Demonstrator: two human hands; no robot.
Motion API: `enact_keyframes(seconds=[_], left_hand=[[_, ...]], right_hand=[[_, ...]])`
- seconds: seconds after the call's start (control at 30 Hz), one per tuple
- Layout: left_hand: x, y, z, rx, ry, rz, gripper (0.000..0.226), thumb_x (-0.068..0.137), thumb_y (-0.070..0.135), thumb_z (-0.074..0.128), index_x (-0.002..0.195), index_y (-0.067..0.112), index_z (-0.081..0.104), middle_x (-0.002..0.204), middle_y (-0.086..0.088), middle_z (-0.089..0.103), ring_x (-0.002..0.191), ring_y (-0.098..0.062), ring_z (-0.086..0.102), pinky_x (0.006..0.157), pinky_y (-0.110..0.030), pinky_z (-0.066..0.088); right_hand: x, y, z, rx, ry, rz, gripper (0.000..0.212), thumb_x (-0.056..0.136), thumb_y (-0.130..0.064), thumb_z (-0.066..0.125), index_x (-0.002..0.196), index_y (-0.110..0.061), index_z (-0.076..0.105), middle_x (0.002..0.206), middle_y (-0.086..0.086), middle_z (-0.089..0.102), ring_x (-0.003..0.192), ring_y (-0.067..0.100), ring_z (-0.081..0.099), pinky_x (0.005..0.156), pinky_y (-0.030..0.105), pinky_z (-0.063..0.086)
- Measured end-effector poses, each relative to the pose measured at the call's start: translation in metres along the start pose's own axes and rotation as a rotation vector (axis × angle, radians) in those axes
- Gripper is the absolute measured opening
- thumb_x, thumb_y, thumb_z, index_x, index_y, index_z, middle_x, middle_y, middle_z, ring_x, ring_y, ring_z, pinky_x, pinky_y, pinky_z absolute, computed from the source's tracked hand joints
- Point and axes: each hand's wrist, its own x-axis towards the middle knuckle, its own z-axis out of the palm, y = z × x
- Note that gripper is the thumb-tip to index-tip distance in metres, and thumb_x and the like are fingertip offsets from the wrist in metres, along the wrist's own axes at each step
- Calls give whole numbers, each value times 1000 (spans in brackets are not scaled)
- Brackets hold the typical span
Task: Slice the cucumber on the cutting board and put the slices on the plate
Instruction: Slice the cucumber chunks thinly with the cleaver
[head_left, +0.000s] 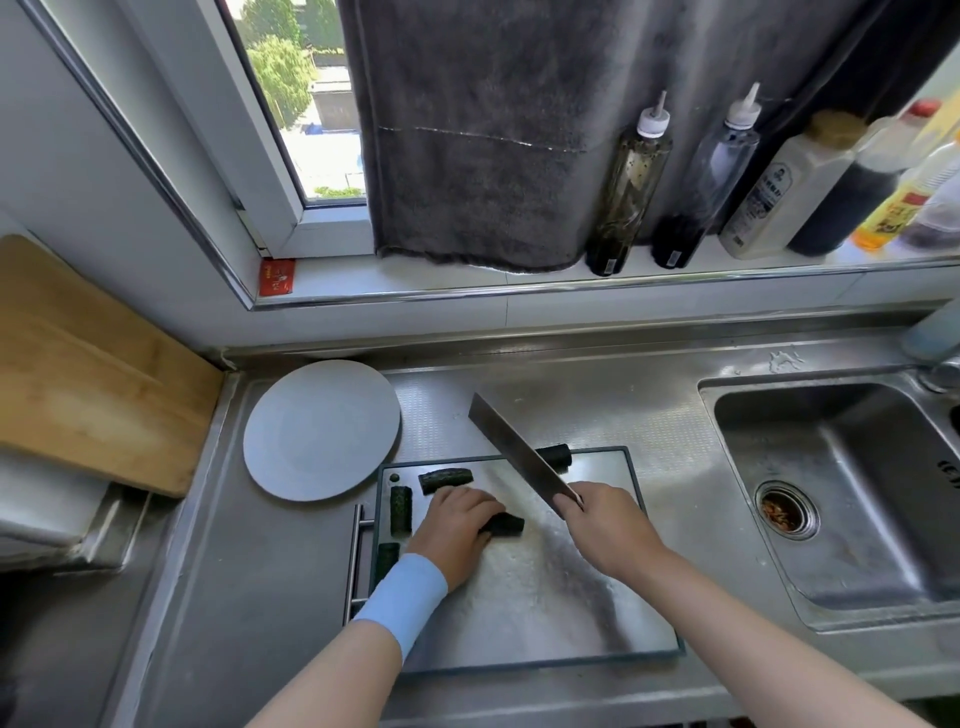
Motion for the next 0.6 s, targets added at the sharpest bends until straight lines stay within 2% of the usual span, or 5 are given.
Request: enact_keyframes(seconds=[0.17, 0.23, 0.33, 0.5, 0.6], left_hand=[[-30, 1, 14, -50, 79, 18, 42, 71, 2, 78, 110, 17, 69, 110, 0, 64, 102, -15, 53, 94, -24, 37], [-37, 3, 18, -40, 129, 12, 41, 74, 0, 76, 111, 13, 68, 113, -4, 62, 106, -18, 54, 93, -26, 42], [-46, 13, 21, -41, 214, -38, 39, 76, -3, 70, 112, 12, 66, 114, -6, 59, 106, -22, 53, 92, -25, 41], [-55, 25, 30, -80, 257, -108, 24, 85, 12, 50, 107, 17, 57, 111, 3, 49, 102, -16, 49, 80, -21, 47], [-52, 20, 33, -71, 254, -99, 34, 75, -2, 67, 108, 8, 63, 111, -4, 53, 102, -21, 51, 76, -28, 52]], right_hand=[[-14, 7, 14, -70, -67, -27, 35, 102, -35, 45, 79, -12, 56, 68, 0, 61, 57, 18, 49, 53, 31, 34], [-19, 9, 18, -81, -88, -38, 34, 101, -35, 45, 75, -16, 56, 66, -1, 60, 55, 17, 48, 52, 31, 34], [-24, 13, 24, -122, -117, -60, 36, 101, -35, 45, 67, -25, 49, 62, -5, 55, 53, 15, 45, 51, 29, 33], [-27, 19, 27, -220, -135, -83, 34, 100, -33, 42, 68, -23, 48, 65, -5, 55, 58, 17, 46, 51, 30, 32], [-28, 21, 30, -265, -145, -97, 33, 101, -34, 43, 73, -20, 52, 66, -4, 56, 59, 18, 47, 51, 30, 32]])
